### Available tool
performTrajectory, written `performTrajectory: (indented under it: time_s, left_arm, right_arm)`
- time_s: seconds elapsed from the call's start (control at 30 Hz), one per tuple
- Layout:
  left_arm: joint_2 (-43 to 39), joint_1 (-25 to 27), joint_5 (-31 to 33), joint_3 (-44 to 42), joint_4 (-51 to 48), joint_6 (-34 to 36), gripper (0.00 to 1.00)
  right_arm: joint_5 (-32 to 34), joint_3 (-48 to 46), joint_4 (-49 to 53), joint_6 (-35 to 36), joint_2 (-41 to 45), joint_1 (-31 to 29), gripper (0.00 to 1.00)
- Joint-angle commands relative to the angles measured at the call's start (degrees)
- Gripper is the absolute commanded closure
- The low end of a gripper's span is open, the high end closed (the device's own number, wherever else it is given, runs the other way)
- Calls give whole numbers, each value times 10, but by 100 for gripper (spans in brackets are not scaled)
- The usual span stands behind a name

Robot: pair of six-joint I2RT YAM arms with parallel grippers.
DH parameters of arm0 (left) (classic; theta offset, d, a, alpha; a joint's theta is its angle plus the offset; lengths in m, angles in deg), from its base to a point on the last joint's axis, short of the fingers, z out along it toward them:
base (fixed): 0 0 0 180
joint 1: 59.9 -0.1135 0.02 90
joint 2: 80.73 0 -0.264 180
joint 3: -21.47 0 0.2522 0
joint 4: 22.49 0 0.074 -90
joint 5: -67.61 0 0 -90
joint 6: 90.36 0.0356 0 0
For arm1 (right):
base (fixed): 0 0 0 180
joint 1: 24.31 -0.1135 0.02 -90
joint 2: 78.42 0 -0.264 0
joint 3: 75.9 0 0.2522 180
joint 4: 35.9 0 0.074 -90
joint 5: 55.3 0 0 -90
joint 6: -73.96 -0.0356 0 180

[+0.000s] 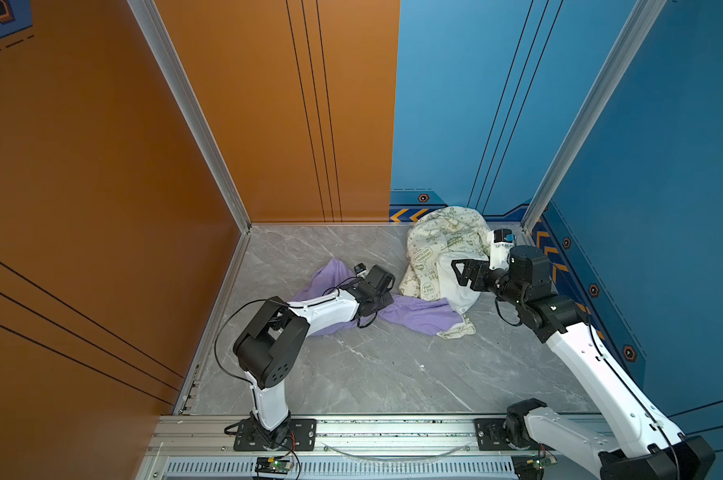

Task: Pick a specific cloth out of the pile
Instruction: 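Drag the purple cloth with the left gripper toward the orange wall corner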

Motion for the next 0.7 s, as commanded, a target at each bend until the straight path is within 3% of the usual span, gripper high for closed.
performTrajectory:
  time_s: [0.0,0.27,0.43,0.67]
  left_arm:
    - [-73,-12,46,26,-10,78,100]
    - [-180,-105,94,98,-104,185,100]
    - [-217,-182,89,184,-145,223,100]
    - [-253,-220,136,260,-175,309,100]
  right_arm:
    - [-11,-10,-18,-11,8,5,10]
    - [-18,-16,-39,-33,3,6,10]
    - [-19,-18,-51,-47,-2,7,10]
    - [-26,-17,-62,-55,-4,6,8]
